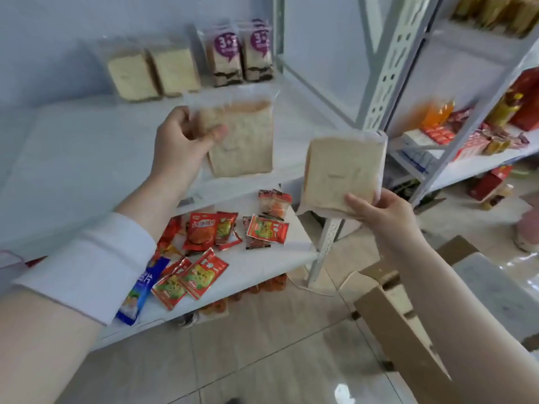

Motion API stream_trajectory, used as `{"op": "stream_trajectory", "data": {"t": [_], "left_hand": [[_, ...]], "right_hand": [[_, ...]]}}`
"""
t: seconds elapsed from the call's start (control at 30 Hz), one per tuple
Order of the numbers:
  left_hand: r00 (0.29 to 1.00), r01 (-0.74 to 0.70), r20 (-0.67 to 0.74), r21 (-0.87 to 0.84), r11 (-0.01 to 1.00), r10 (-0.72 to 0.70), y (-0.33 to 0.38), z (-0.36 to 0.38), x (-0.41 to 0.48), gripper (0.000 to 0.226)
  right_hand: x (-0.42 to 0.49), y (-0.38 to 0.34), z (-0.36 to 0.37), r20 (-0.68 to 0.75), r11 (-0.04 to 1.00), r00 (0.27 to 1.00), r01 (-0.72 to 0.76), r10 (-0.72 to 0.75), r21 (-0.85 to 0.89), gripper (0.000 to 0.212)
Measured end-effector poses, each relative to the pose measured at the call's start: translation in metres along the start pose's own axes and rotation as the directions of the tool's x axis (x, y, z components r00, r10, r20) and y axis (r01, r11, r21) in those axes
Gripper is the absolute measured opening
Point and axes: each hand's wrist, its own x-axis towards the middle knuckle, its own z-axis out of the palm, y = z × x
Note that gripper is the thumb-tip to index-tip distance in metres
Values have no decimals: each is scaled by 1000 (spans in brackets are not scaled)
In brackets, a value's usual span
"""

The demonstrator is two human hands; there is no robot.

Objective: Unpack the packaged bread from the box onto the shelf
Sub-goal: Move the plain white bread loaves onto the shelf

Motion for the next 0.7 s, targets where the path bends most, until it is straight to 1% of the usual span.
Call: {"op": "stream_trajectory", "data": {"t": [0.07,0.13,0.2,0.3,0.4,0.47,0.57,0.63,0.7], "left_hand": [[997,37,-70,25,999,-35,-19,-50,19,25],[989,73,-131,43,996,-67,-42,-91,38,31],[979,115,-175,57,992,-104,-66,-121,56,33],[967,162,-210,63,985,-146,-96,-149,90,31],[959,182,-228,33,983,-170,-120,-157,135,36],[953,182,-247,6,983,-175,-135,-155,170,38],[941,193,-281,-18,981,-190,-161,-146,226,31],[935,206,-294,-5,978,-199,-178,-140,261,31],[930,216,-309,23,976,-199,-193,-135,287,29]], "right_hand": [[17,-11,59,64,1000,998,23,-23,-3,16],[39,-16,114,111,1000,993,26,-28,17,16],[63,-19,162,150,999,988,37,-37,3,19],[103,-28,221,175,998,983,56,-53,-11,27],[152,-35,269,198,998,978,64,-63,2,27],[188,-39,298,202,997,976,82,-78,-9,34],[247,-39,338,189,996,978,88,-83,-21,44],[284,-37,361,178,995,981,86,-77,-41,45],[311,-33,379,164,992,983,93,-79,-80,41]]}}
